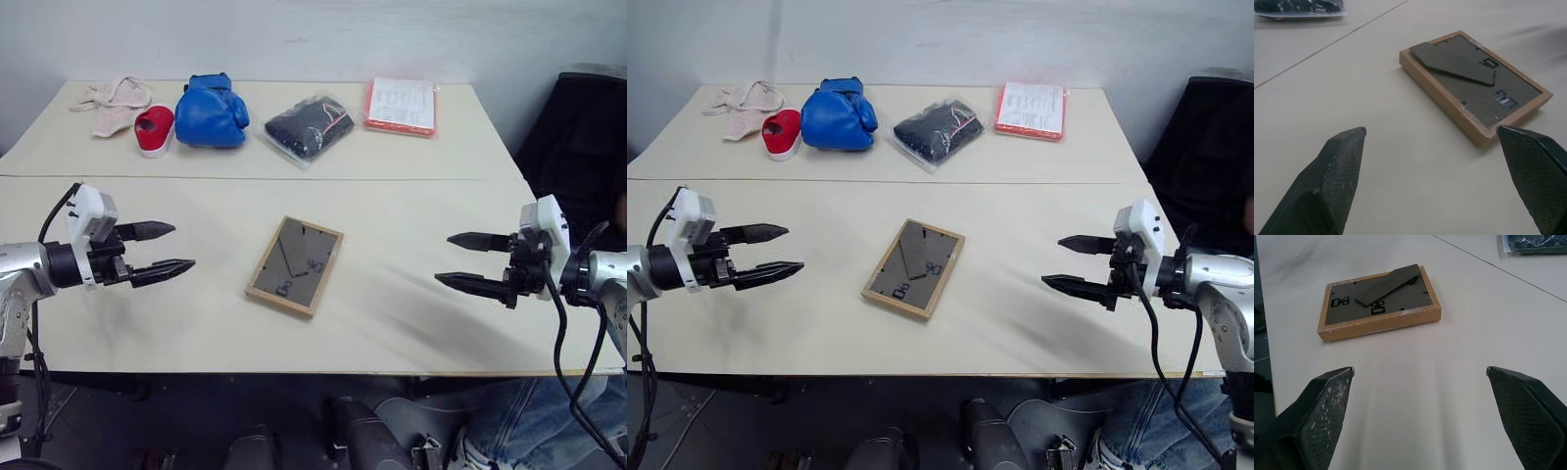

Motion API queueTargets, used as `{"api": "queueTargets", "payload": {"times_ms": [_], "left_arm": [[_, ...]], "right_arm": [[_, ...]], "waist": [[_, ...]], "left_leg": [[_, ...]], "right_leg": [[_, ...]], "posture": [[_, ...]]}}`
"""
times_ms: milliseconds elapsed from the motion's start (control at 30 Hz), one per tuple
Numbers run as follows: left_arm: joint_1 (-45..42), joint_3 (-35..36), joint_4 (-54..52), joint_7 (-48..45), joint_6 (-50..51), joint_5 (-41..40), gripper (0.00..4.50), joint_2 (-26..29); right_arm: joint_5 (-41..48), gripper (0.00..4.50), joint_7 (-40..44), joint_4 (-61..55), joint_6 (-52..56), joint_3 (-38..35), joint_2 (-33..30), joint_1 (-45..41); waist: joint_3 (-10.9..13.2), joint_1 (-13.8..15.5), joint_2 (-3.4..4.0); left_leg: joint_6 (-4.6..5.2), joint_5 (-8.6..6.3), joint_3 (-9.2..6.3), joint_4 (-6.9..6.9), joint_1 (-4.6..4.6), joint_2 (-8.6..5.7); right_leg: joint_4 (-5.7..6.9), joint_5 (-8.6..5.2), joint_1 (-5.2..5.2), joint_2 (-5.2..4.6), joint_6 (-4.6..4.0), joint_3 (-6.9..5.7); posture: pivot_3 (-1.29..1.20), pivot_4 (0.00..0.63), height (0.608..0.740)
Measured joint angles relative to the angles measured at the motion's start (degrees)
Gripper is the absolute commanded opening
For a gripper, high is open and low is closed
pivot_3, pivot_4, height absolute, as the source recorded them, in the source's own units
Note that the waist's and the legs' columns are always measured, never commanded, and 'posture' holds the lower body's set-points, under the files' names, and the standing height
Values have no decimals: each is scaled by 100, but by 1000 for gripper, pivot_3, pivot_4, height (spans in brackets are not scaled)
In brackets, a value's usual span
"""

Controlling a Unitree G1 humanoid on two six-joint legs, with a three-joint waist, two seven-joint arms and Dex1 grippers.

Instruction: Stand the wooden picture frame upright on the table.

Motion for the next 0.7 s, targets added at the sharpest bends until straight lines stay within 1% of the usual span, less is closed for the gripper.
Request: {"api": "queueTargets", "payload": {"times_ms": [100,333,400,433,500,567,700], "left_arm": [[-39,-92,37,-99,-17,23,4500,18],[-63,-279,36,-4,-17,113,4500,-45],[-211,-521,159,0,-242,346,4500,-78],[-320,-703,216,-9,-431,508,4500,-137],[-523,-1105,444,-39,-848,872,4100,-267],[-796,-1526,852,-45,-1263,1291,3521,-438],[-1487,-2133,1690,-11,-1874,1931,2328,-917]], "right_arm": [[-39,4461,-55,-13,-33,7,46,27],[-173,4461,-272,-109,-79,145,156,154],[-369,4461,-391,-97,-157,349,205,-29],[-471,4295,-442,-88,-237,479,293,-156],[-700,3873,-536,-30,-359,790,455,-401],[-984,3150,-618,174,-482,1101,624,-657],[-1572,1841,-657,633,-839,1765,987,-1154]], "waist": [[0,2,0],[0,-3,0],[0,-6,0],[0,-5,0],[-1,-3,0],[-1,1,0],[-1,5,0]], "left_leg": [[0,0,0,0,2,0],[-2,1,1,0,5,0],[-3,2,4,3,12,-2],[-3,4,3,3,11,-4],[-3,5,6,3,14,-6],[-4,7,6,4,11,-7],[-3,8,12,7,-2,-7]], "right_leg": [[1,0,2,0,0,1],[7,0,1,0,0,3],[8,0,5,-1,0,5],[8,1,6,-1,1,5],[14,2,5,-1,0,8],[16,2,2,-1,0,7],[16,2,-9,0,0,8]], "posture": [[0,150,740],[0,150,740],[0,150,740],[0,150,740],[0,150,740],[0,150,740],[0,150,740]]}}
